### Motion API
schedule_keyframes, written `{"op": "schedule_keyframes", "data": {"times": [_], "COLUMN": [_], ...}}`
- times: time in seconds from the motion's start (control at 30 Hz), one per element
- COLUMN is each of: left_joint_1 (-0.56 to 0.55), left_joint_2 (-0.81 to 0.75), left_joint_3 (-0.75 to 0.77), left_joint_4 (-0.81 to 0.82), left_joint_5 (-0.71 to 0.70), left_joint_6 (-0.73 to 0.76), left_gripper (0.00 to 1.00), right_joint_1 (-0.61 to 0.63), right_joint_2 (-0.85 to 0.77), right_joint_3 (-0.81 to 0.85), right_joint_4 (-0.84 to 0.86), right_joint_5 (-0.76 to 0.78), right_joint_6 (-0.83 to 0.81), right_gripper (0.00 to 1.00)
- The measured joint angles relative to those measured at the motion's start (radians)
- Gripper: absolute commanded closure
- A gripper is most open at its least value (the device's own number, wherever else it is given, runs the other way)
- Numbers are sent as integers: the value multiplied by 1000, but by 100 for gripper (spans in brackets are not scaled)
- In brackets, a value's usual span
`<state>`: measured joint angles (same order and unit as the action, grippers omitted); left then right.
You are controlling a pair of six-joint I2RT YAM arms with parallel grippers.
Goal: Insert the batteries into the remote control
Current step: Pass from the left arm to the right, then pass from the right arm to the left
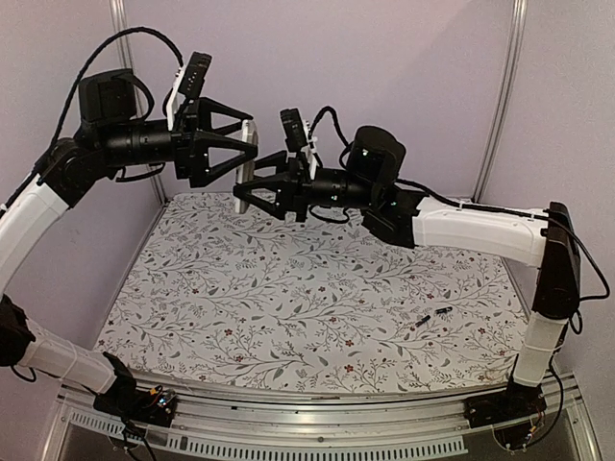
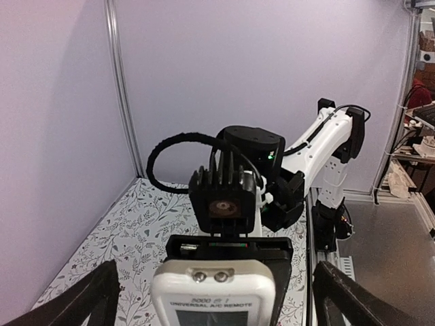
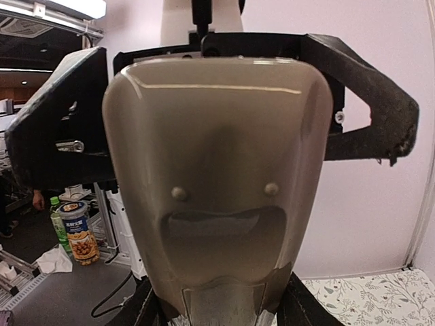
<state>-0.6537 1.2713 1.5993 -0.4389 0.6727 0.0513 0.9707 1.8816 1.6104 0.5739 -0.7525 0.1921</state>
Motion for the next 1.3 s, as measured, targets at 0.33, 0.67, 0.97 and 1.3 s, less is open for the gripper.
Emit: {"op": "schedule_keyframes", "data": {"times": [0.33,0.67,0.97,1.3], "left_joint_1": [2,-55,-80,-89], "left_joint_2": [-80,8,72,84], "left_joint_3": [-83,-69,-70,-70], "left_joint_4": [37,83,108,135], "left_joint_5": [-172,-371,-484,-520], "left_joint_6": [43,-64,-100,-111], "left_gripper": [6,17,50,100], "right_joint_1": [93,175,202,219], "right_joint_2": [-135,-62,-32,-32], "right_joint_3": [-48,5,74,74], "right_joint_4": [-314,-422,-421,-409], "right_joint_5": [931,1341,1352,1262], "right_joint_6": [-144,-238,-275,-267], "right_gripper": [100,100,100,100]}}
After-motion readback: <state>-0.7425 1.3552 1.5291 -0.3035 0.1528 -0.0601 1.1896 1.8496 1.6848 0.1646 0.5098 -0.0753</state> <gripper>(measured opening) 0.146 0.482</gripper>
